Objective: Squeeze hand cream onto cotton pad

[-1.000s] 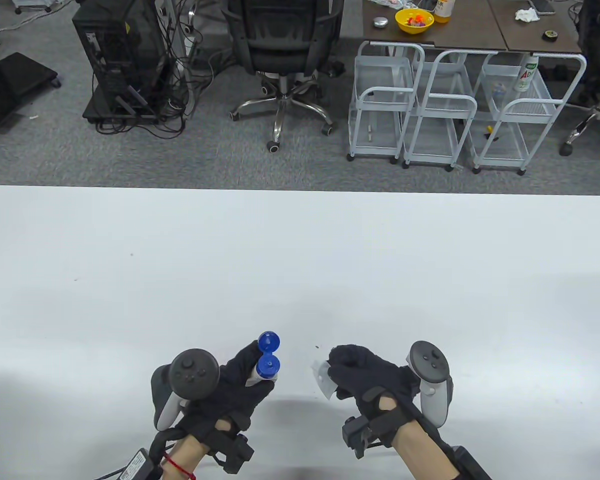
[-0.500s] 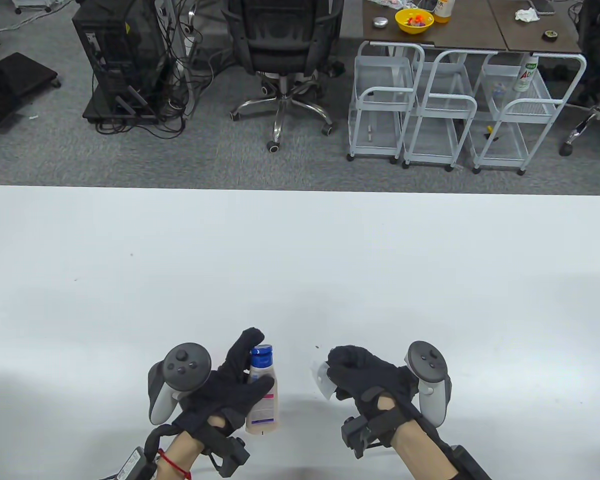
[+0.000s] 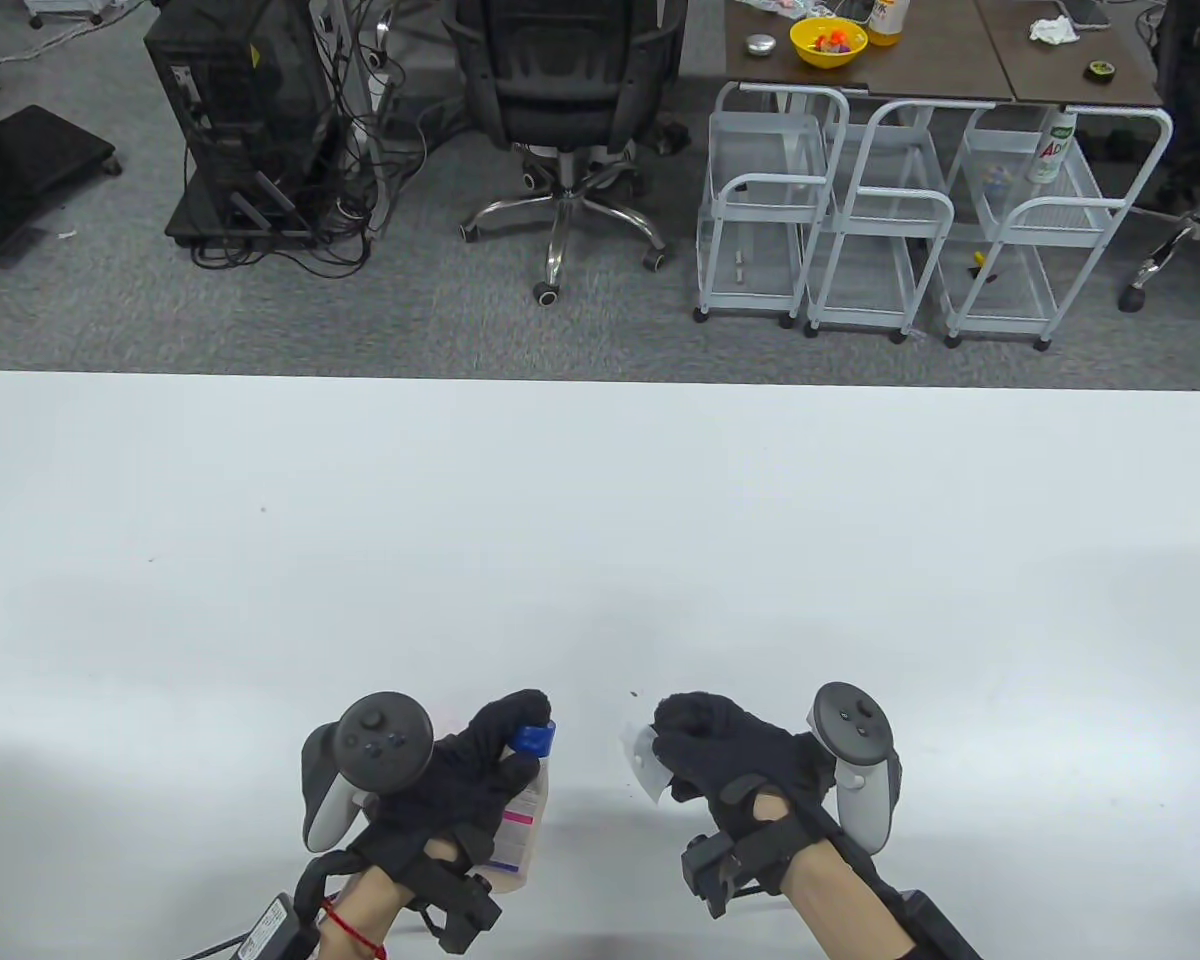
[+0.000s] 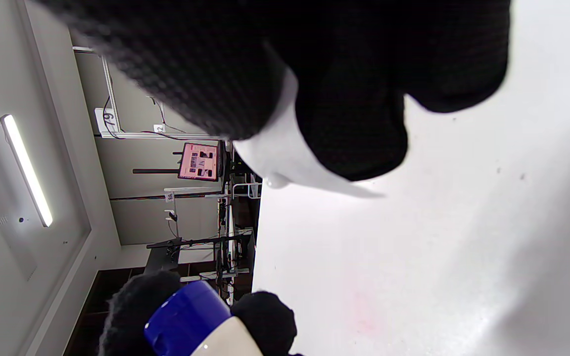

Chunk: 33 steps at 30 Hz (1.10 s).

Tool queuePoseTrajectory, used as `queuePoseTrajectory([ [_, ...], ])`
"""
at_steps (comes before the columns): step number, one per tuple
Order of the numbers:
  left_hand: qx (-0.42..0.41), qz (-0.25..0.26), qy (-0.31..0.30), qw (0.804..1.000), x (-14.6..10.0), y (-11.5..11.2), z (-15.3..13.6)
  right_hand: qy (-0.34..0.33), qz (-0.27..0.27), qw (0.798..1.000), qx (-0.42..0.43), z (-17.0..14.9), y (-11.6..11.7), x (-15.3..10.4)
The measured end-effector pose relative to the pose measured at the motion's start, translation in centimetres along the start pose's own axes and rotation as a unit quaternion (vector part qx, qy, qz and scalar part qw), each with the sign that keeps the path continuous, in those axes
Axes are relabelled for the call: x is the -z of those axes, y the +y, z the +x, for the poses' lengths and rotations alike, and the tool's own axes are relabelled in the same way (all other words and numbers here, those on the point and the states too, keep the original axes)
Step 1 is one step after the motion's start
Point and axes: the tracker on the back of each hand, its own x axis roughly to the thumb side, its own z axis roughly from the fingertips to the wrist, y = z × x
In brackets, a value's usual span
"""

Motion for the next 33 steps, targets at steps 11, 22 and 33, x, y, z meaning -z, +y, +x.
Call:
queuePoseTrajectory([
  [11, 0.044, 0.002, -0.005, 0.999, 0.8, 1.1, -0.5, -0.02, 0.008, 0.998, -0.061, 0.3, -1.4, 1.2],
  [22, 0.137, 0.089, 0.078, 0.984, 1.6, 2.4, -2.8, -0.003, -0.133, 0.951, -0.279, -0.3, -6.8, 4.0],
  [33, 0.174, 0.08, 0.071, 0.979, 1.5, 1.5, -2.2, 0.01, -0.265, 0.88, -0.394, -0.4, -9.3, 4.4],
])
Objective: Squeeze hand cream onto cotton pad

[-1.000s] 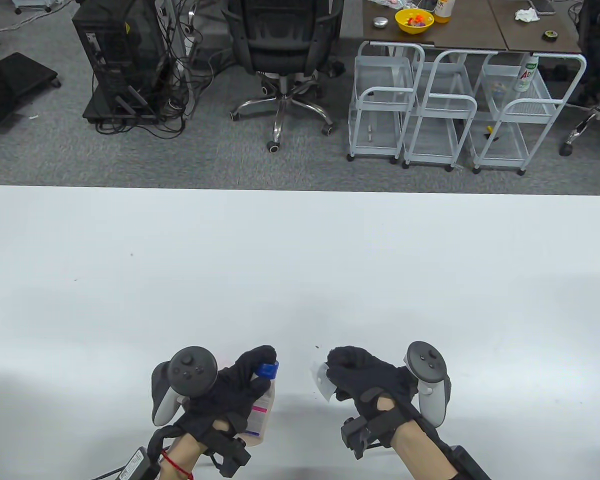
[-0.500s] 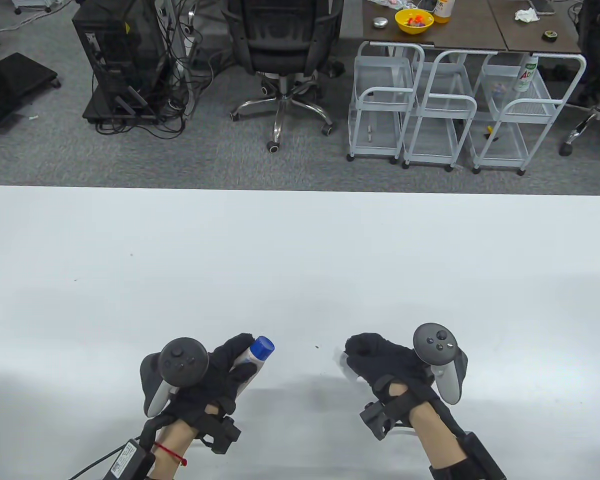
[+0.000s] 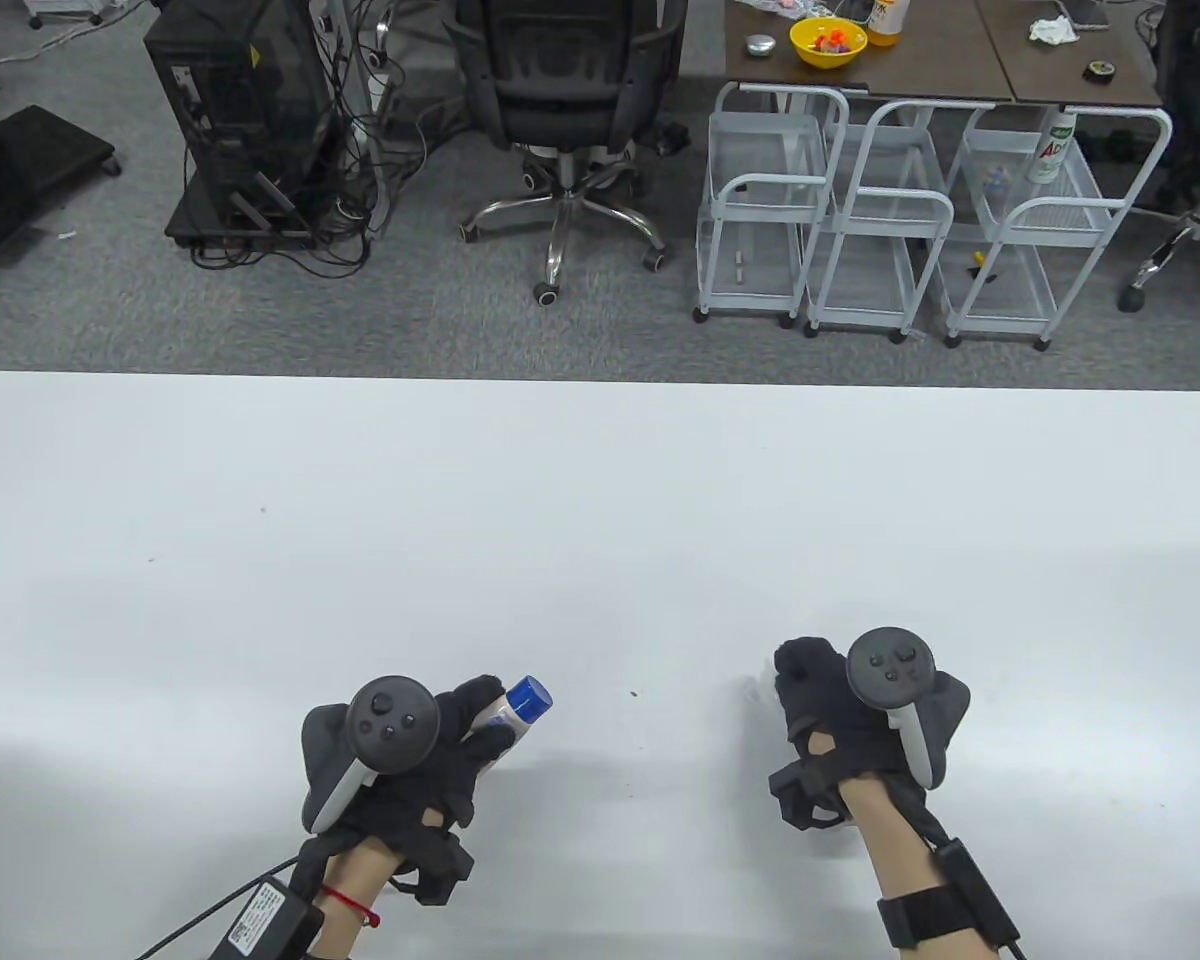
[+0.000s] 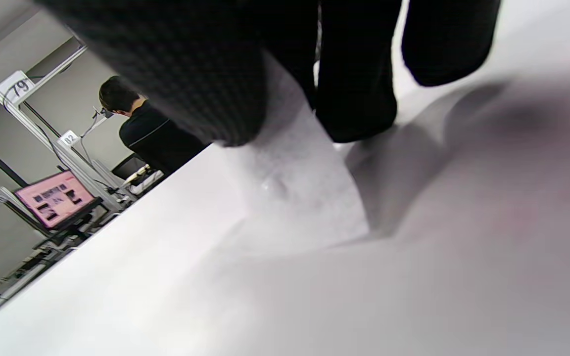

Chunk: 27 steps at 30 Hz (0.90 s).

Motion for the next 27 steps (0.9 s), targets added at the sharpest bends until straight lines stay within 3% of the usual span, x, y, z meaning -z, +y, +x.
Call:
queuePoseTrajectory([
  [5, 0.014, -0.002, 0.003, 1.0, -0.1, 0.0, 0.0, -0.001, 0.002, 0.999, -0.036, -0.1, 0.0, 0.2],
  [13, 0.024, 0.004, 0.011, 1.0, -0.1, 0.0, -0.1, 0.016, 0.053, 0.996, -0.064, 0.3, -0.5, -0.2],
  [17, 0.027, 0.016, 0.017, 0.999, 0.0, 0.2, -0.3, -0.003, 0.058, 0.997, -0.05, 0.9, -1.1, -1.1],
  [19, 0.03, 0.026, 0.024, 0.999, 0.1, 0.4, -0.6, -0.023, 0.086, 0.995, -0.042, 1.6, -1.0, -2.0],
  [27, 0.041, 0.065, 0.06, 0.995, 1.1, 1.8, -2.8, -0.127, 0.132, 0.978, -0.103, 5.1, 1.3, -5.6],
])
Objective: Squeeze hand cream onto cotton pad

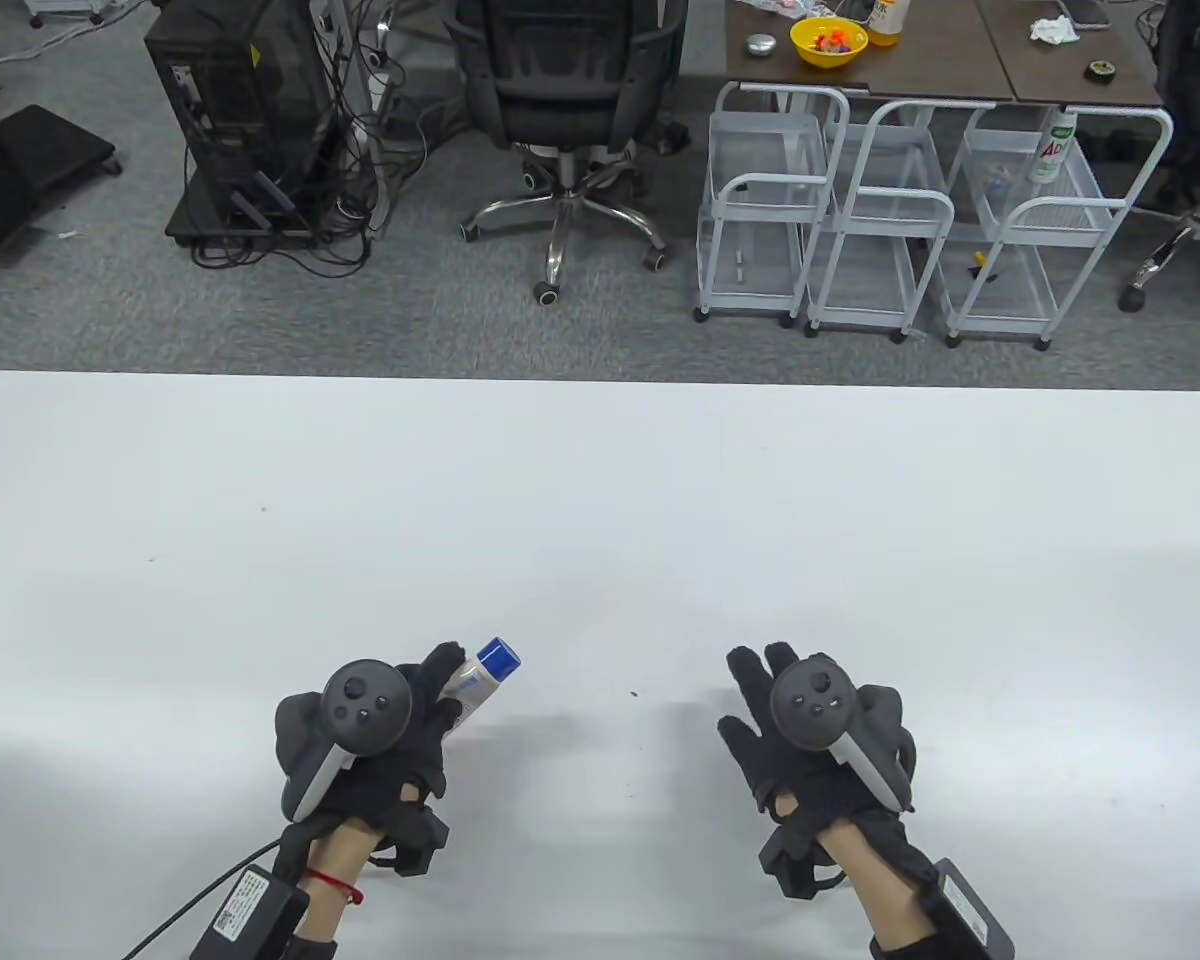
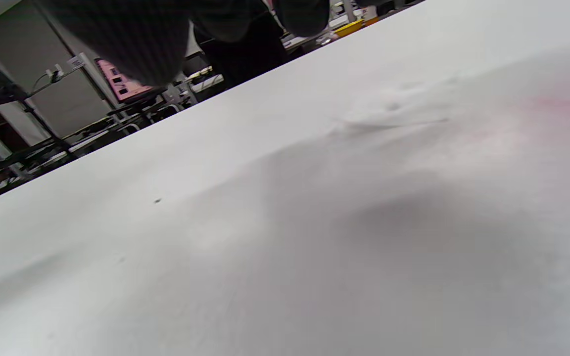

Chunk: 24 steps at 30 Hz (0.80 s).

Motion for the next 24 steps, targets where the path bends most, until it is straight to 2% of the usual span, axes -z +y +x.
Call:
queuePoseTrajectory([
  [5, 0.052, 0.021, 0.033, 0.998, 1.3, 0.2, -2.1, -0.039, -0.015, 0.999, 0.002, 1.3, 0.6, -0.6],
  [11, 0.102, -0.018, 0.054, 0.993, 2.2, -0.9, -2.9, -0.051, -0.019, 0.998, 0.016, 1.3, 1.1, -0.4],
  [17, 0.154, -0.017, 0.061, 0.986, 2.8, -1.7, -2.8, -0.049, -0.016, 0.998, 0.025, 1.1, 1.1, -0.2],
  [21, 0.219, -0.03, 0.075, 0.972, 3.1, -2.4, -2.9, -0.049, -0.011, 0.998, 0.027, 1.1, 1.1, -0.2],
  [24, 0.218, -0.053, 0.107, 0.969, 3.4, -2.7, -3.4, -0.049, -0.009, 0.998, 0.024, 1.2, 1.2, -0.1],
])
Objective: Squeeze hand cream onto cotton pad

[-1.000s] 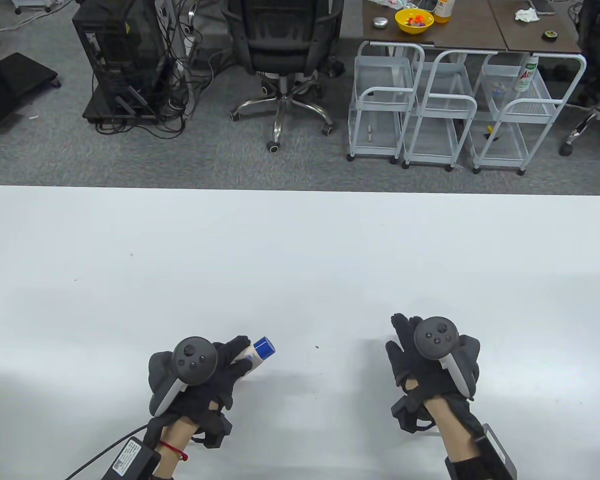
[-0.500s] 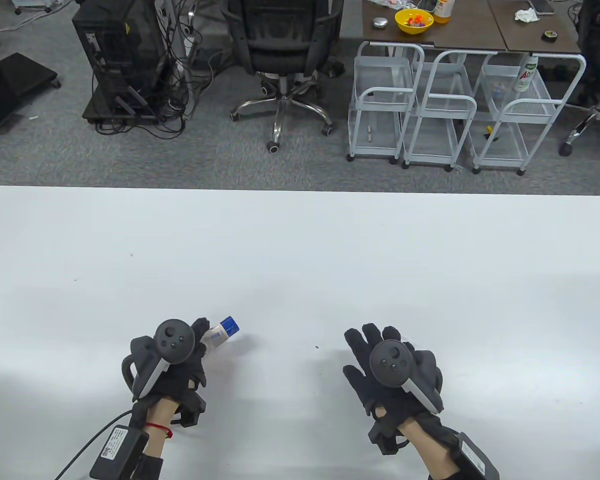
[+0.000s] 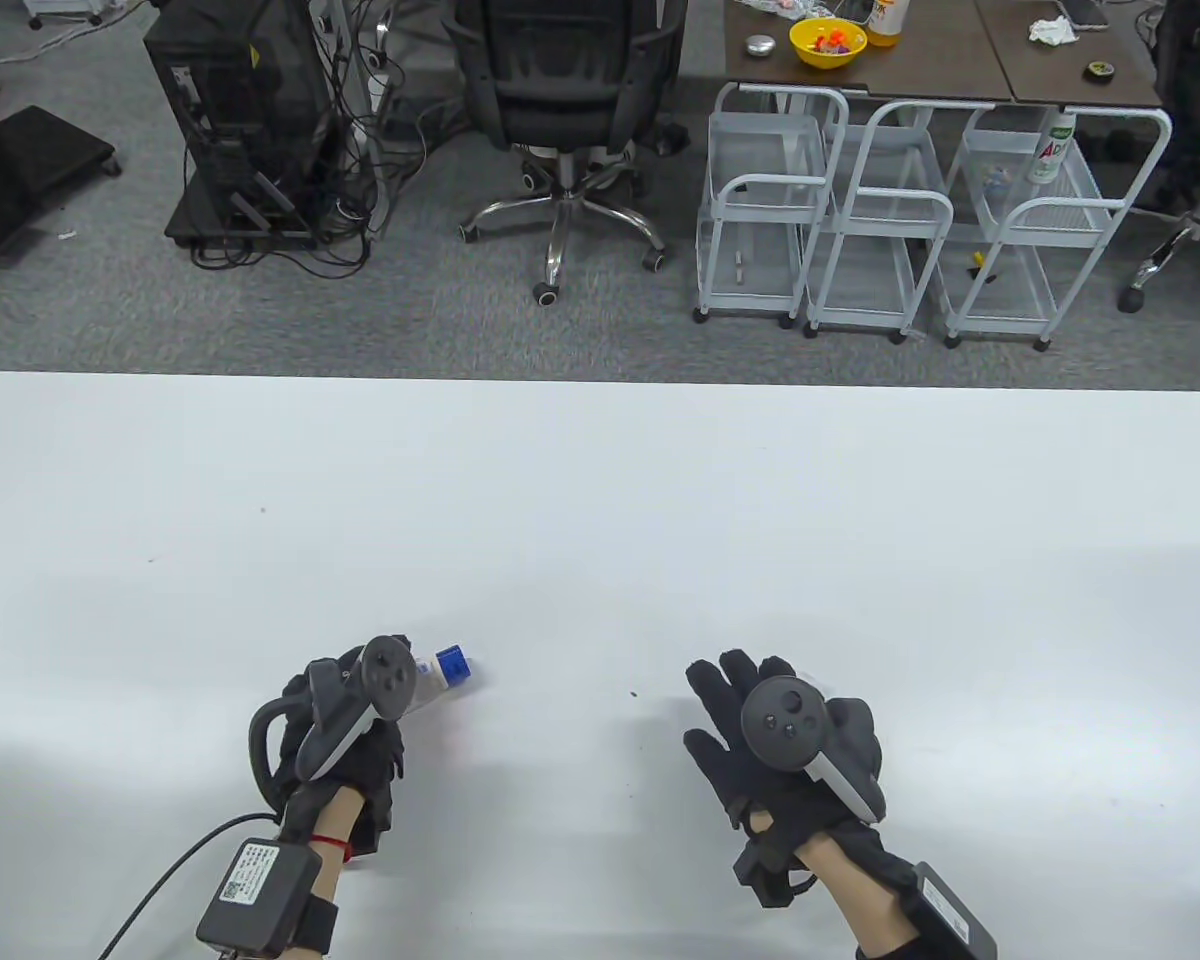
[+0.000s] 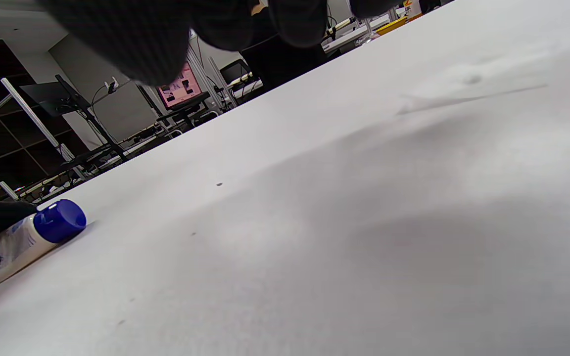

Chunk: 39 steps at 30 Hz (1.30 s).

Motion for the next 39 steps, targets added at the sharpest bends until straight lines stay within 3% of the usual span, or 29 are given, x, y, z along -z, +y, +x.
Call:
queuePoseTrajectory([
  [6, 0.042, 0.003, 0.021, 0.999, 0.1, -0.2, -0.3, 0.007, 0.005, 1.0, 0.001, -0.3, 0.1, 0.2],
  [11, -0.021, 0.019, 0.002, 1.0, -0.3, 0.7, -0.7, 0.004, 0.004, 1.0, 0.004, -0.3, 0.1, 0.2],
  [15, -0.115, 0.066, -0.056, 0.99, -1.5, 2.5, -0.3, 0.001, 0.003, 1.0, 0.004, -0.2, 0.2, 0.1],
  [18, -0.187, 0.067, -0.146, 0.969, -2.6, 3.3, 0.6, -0.001, -0.004, 1.0, 0.004, -0.2, 0.2, 0.1],
  [21, -0.231, 0.072, -0.185, 0.952, -3.5, 3.7, 1.2, -0.001, -0.004, 1.0, 0.006, -0.2, 0.1, 0.1],
  [29, -0.216, 0.058, -0.266, 0.938, -6.4, 4.2, 3.2, -0.015, -0.018, 1.0, 0.013, 0.3, 0.1, -0.3],
  [34, -0.227, 0.046, -0.257, 0.938, -7.0, 3.3, 3.6, -0.028, -0.021, 0.999, 0.003, 0.7, 0.3, -0.7],
  [39, -0.161, 0.074, -0.256, 0.95, -7.5, 2.8, 4.4, -0.022, -0.017, 1.0, -0.008, 1.1, 0.7, -1.0],
])
